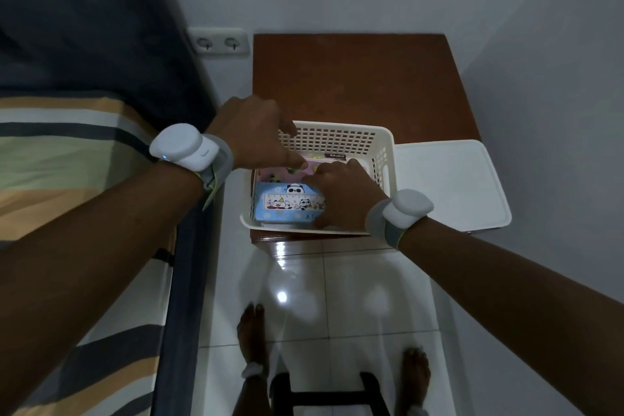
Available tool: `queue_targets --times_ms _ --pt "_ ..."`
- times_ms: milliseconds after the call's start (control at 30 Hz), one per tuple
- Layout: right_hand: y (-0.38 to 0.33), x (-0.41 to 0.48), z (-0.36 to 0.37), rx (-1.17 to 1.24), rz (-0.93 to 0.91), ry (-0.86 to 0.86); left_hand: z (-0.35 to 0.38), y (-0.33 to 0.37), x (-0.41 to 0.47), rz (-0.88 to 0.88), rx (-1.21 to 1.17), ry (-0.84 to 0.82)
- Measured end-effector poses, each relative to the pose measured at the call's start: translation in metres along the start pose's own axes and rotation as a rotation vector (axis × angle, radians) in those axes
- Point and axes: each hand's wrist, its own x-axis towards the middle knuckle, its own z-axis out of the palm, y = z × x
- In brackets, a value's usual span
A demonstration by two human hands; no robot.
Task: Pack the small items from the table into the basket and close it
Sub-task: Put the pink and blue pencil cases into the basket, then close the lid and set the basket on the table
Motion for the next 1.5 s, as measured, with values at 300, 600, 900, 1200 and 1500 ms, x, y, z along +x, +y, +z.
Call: queue_targets --times_ms 300,600,900,1200,1500 --pt "0.006 -0.001 0.0 0.095 -0.032 -0.041 0.008 0.008 0.005 0.078 0.024 0.026" --pt "0.032 -0.025 -0.034 0.038 0.054 0.08 -0.004 0.038 0.013 0.084 0.064 0.013" --pt "0.144 -0.096 -0.074 0.077 0.464 0.237 -0.015 0.147 0.057 0.119 0.037 0.045" --pt "0.218 -0.136 -0.025 0.162 0.692 0.196 0.058 0.229 0.086 0.08 -0.065 -0.105" --pt "0.238 -0.139 0.037 0.315 0.846 0.122 0.131 0.248 0.084 -0.274 -0.161 -0.349"
